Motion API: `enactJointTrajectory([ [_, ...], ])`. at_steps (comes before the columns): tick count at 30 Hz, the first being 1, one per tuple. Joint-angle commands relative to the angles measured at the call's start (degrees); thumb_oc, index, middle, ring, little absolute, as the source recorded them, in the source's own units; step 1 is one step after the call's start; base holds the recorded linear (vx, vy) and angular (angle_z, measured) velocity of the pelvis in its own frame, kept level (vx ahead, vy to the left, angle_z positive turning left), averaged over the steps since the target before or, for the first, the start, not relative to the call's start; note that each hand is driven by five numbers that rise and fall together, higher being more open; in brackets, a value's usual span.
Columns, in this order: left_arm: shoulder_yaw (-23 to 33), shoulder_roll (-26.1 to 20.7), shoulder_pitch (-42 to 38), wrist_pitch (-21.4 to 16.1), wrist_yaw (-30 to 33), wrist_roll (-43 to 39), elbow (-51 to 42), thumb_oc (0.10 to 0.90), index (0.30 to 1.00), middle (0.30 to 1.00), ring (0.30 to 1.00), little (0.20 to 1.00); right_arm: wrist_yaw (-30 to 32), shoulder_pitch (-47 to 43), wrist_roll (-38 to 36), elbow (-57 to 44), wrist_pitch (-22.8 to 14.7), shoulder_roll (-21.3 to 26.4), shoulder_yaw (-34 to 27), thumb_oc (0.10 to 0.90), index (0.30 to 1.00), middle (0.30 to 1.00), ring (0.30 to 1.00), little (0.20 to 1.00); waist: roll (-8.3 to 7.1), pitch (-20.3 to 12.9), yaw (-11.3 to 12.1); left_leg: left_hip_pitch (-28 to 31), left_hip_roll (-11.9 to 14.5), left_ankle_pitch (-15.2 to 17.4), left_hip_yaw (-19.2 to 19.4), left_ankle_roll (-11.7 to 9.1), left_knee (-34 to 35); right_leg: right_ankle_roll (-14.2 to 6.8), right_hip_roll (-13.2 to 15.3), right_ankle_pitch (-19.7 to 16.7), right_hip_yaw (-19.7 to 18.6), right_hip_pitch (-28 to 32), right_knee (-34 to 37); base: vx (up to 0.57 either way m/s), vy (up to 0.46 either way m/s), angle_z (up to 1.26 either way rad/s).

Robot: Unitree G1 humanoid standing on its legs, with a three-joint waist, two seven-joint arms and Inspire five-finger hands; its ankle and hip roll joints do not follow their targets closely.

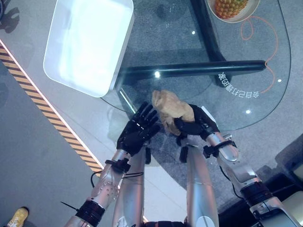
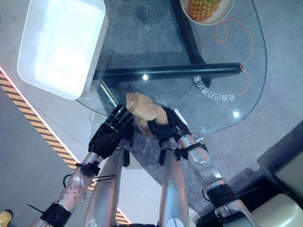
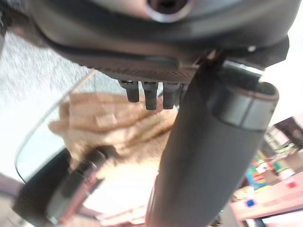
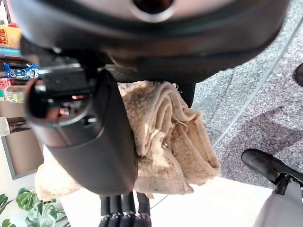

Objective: Wipe the table with a cloth and put it in the basket.

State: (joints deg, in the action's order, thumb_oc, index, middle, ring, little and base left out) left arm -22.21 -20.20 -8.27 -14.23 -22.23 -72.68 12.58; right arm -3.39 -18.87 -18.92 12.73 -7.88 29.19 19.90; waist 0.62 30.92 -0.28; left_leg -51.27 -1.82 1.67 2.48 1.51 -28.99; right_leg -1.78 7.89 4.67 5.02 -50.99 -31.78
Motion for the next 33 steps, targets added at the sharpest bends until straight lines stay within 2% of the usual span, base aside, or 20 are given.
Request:
enactJointTrajectory([
  [1,0.26,1.38,3.23,-0.05,-7.81,-2.23,-8.31,0.800,0.900,0.900,0.900,0.900,-5.59,-0.11,0.74,-8.72,-2.45,1.11,2.87,0.100,0.300,0.300,0.300,0.200,1.90,-1.13,0.75,2.41,-0.39,3.68,1.51,2.71,0.52,0.41,-3.37,-3.59,0.36,0.95,2.98,0.00,0.000,0.00],
  [10,-1.85,1.62,1.24,0.95,-9.50,-6.59,-11.81,0.800,0.900,0.900,0.900,0.900,-12.27,-3.40,3.15,-9.43,3.50,1.94,8.80,0.100,0.300,0.300,0.300,0.200,1.85,-1.13,1.31,2.12,-0.94,2.98,1.03,2.57,1.04,0.64,-3.35,-3.82,0.68,0.89,3.68,0.00,0.000,0.00],
  [18,-3.77,1.30,0.00,1.63,-5.58,-4.41,-12.02,0.800,0.900,0.900,0.900,0.900,-18.66,-5.49,2.44,-10.90,4.16,2.04,12.75,0.100,0.300,0.300,0.300,0.200,1.81,-1.13,1.59,1.93,-1.47,2.40,0.58,2.64,1.34,0.64,-3.69,-4.22,0.53,0.84,4.22,0.00,0.000,0.00],
  [25,-5.05,1.43,-0.40,2.48,-3.02,0.28,-11.28,0.800,0.900,0.900,0.900,0.900,-24.46,-6.68,5.34,-11.62,5.60,1.81,16.75,0.100,0.300,0.300,0.300,0.200,2.05,-1.13,1.79,1.68,-1.68,1.91,0.58,2.46,1.61,0.75,-3.81,-4.36,0.60,0.65,4.62,0.00,0.000,0.00],
  [30,-6.92,0.45,-1.79,3.98,4.95,6.55,-9.23,0.800,0.900,0.900,0.900,0.900,-26.42,-8.27,5.56,-11.85,4.44,1.64,19.56,0.100,0.300,0.300,0.300,0.200,2.28,-1.13,1.99,1.33,-1.95,1.36,0.41,2.37,1.71,0.77,-4.01,-4.54,0.62,0.37,4.70,0.00,0.000,0.00],
  [33,-6.91,0.37,-1.90,5.82,9.43,5.83,-8.08,0.800,0.900,0.900,0.900,0.900,-26.49,-8.72,4.41,-12.00,3.78,1.71,20.13,0.100,0.300,0.300,0.300,0.200,2.37,-1.13,2.11,1.37,-2.04,1.21,0.31,2.36,1.69,0.66,-4.03,-4.52,0.63,0.39,4.55,0.00,0.000,0.00],
])
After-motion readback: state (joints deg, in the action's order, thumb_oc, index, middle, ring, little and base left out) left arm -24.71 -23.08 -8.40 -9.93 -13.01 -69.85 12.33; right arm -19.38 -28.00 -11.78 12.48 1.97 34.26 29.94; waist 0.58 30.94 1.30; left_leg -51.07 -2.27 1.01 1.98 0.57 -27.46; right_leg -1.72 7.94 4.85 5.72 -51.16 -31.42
